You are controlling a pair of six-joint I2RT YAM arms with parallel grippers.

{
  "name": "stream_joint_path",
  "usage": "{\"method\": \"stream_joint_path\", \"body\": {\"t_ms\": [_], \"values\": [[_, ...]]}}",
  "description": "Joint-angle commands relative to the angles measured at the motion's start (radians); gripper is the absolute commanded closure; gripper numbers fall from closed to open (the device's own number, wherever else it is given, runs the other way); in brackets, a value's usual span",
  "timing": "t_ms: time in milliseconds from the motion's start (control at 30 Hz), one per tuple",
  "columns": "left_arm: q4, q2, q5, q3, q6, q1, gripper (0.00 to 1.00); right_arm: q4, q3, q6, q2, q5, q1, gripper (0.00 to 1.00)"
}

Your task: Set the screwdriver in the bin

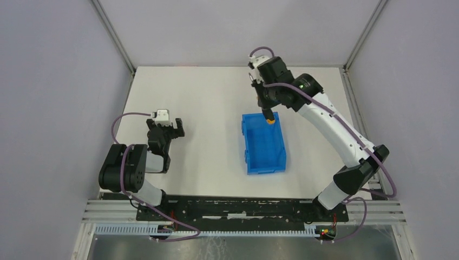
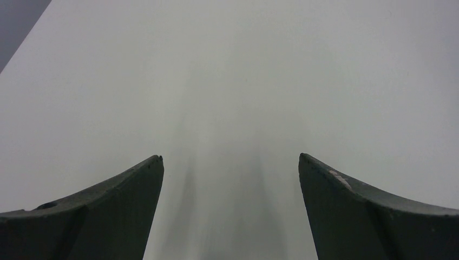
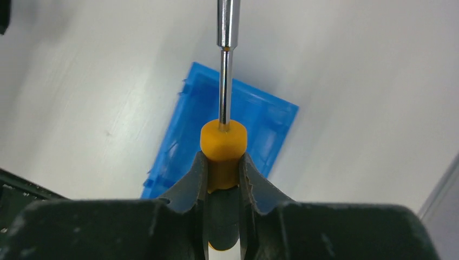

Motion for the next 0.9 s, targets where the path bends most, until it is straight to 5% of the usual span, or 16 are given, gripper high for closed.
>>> {"method": "stream_joint_path", "body": {"t_ms": [0, 267, 467, 700, 867], "values": [[0.023, -0.016, 0.006, 0.003, -0.033, 0.005, 0.0, 0.039, -0.055, 0.067, -0.073, 0.111, 0.106, 1.0], [0.022, -0.016, 0.005, 0.004, -0.033, 0.005, 0.0, 0.482, -0.707, 0.103, -0.184, 0.06, 0.183, 1.0], [0.022, -0.016, 0.005, 0.004, -0.033, 0.005, 0.0, 0.661, -0.879, 0.094, -0.068, 0.079, 0.184, 0.99], [0.022, -0.016, 0.005, 0.004, -0.033, 0.005, 0.0, 0.649, -0.862, 0.077, -0.027, 0.062, 0.184, 0.44], [0.022, -0.016, 0.006, 0.004, -0.033, 0.005, 0.0, 0.528, -0.722, 0.065, -0.157, 0.137, 0.186, 0.28]]}}
